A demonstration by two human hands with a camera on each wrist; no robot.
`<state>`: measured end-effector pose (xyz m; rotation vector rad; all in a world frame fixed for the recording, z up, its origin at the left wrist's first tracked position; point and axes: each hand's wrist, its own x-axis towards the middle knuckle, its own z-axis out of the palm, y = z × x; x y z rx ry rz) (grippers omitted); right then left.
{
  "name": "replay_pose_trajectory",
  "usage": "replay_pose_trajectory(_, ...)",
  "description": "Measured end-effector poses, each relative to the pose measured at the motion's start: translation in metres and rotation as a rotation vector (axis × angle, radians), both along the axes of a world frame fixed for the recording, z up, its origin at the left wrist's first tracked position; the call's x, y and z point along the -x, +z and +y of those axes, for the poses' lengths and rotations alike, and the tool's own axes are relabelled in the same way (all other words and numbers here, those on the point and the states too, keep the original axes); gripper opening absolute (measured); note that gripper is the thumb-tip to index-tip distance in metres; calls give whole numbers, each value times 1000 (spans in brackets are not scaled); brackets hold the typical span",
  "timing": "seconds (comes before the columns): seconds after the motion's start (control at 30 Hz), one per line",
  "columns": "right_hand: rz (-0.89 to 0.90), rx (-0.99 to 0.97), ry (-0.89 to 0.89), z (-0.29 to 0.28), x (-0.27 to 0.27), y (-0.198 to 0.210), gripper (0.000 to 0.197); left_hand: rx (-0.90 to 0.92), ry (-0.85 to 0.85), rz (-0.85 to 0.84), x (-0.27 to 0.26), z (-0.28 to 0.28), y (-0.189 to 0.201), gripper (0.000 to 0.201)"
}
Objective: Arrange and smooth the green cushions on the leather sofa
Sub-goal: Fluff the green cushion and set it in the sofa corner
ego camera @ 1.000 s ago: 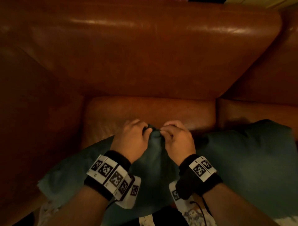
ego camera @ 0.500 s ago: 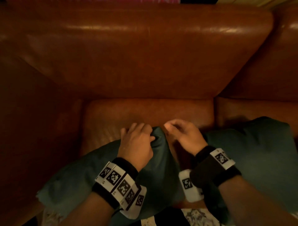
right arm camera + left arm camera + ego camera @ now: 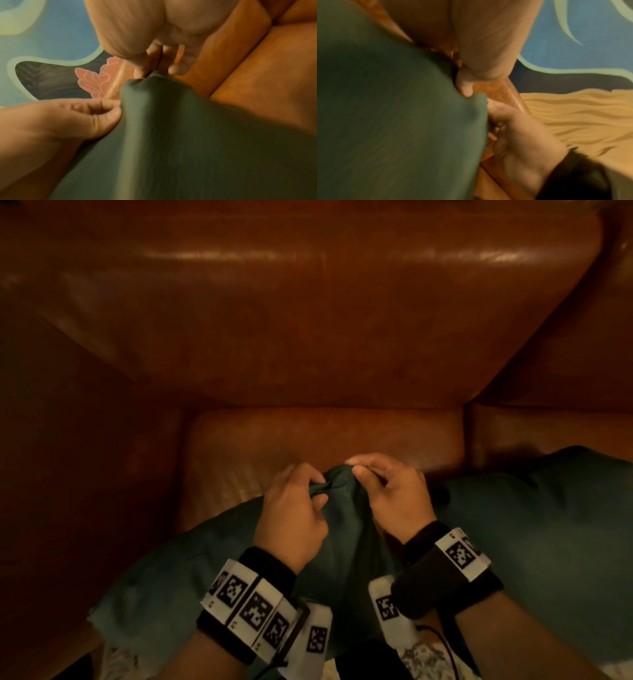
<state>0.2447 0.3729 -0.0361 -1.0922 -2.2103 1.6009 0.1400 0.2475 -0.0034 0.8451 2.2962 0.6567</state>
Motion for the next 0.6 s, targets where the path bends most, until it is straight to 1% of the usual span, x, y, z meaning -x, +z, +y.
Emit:
replay_pose_trajectory(0.07,-10,-31,16,8,4,11,13,-24,70,8,-3,-2,0,28)
replay_pose_trajectory(0.1,-45,-51,74,13,7,18,10,-39,90,8,-4,-4,-1,28)
replay_pose_trajectory(0.17,-147,-82,273,20,14,28,13,-70,110,18,-5,-7,-2,24)
replay_pose_trajectory(0.2,-186,-85,353,22,18,32,11,-89,124,20,-5,-9,-3,20)
replay_pose_trajectory(0.23,-209,-97,404,25,21,34,8,-107,139,13,-5,-10,-2,16)
replay_pose_trajectory(0.3,-223,-160,444,28,22,33,6,-109,169,-27,-5,-9,0,14)
replay_pose_trajectory(0.43,-192,-304,459,21,18,25,10,-38,261,-168,-1,0,-1,15)
replay_pose_trajectory(0.5,-134,-385,426,13,16,25,11,-26,261,-165,3,3,-5,11)
replay_pose_trajectory(0.53,-93,-407,364,11,14,26,12,-9,234,-142,5,3,-8,11)
replay_pose_trajectory(0.6,-7,-390,146,15,10,28,17,72,148,-102,9,2,-13,14)
